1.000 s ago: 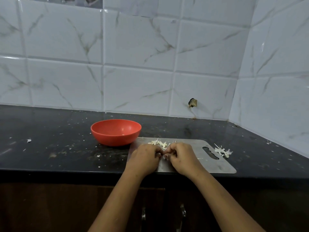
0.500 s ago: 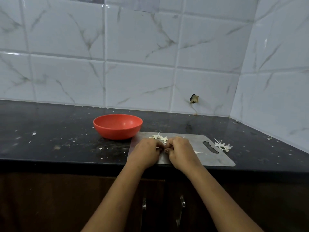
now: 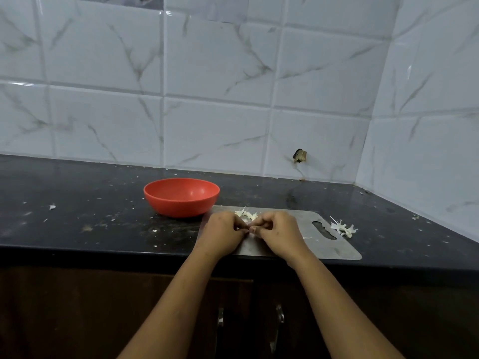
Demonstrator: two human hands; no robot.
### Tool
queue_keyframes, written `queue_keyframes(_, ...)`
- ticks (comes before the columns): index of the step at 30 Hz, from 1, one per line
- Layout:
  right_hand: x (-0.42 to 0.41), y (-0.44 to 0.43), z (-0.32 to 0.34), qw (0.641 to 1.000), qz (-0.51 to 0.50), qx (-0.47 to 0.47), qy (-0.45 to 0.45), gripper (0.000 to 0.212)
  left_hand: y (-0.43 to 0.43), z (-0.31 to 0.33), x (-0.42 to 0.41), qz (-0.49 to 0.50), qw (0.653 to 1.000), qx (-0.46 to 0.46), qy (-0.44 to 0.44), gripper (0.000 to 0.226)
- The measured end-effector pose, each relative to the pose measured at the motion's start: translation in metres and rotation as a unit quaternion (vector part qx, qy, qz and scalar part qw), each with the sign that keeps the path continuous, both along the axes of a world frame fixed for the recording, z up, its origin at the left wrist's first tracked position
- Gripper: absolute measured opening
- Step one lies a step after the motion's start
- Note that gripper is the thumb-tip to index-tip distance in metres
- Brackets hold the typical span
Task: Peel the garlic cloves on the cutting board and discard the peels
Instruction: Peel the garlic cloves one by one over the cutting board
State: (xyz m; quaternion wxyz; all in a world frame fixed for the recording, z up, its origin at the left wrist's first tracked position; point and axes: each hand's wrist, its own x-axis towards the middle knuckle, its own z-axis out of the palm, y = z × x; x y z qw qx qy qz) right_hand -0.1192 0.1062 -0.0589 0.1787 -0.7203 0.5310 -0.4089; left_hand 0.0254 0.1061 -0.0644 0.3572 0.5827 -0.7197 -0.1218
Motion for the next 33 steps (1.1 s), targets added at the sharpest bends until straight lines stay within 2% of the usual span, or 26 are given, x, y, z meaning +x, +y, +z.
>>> queue_keyframes(4,-0.003,-0.002,0.001,0.995,0.035,0.035,-0.088,0.012,-0.004,-0.002,0.002,0.008,0.999,-0.005,0.039,0.010)
queue_keyframes(9,-0.001,-0.007,0.004,0.990,0.060,0.073,-0.105,0.013,-0.003,0.000,0.003,0.016,0.997,-0.014,0.081,0.009)
queue_keyframes(15,0.010,-0.008,0.004,0.980,0.066,0.076,-0.172,0.007,0.000,-0.001,0.006,0.051,0.991,-0.043,0.120,0.013)
queue_keyframes(21,0.010,-0.005,0.008,0.961,0.089,0.089,-0.246,0.007,0.000,-0.001,0.006,0.059,0.976,-0.072,0.199,0.003)
queue_keyframes(24,0.008,-0.004,0.009,0.953,0.106,0.103,-0.263,0.007,-0.001,-0.001,0.007,0.063,0.968,-0.080,0.231,0.012)
queue_keyframes(33,0.000,-0.003,0.006,0.949,0.115,0.114,-0.269,0.010,0.001,0.000,0.006,0.026,0.983,-0.070,0.165,0.017)
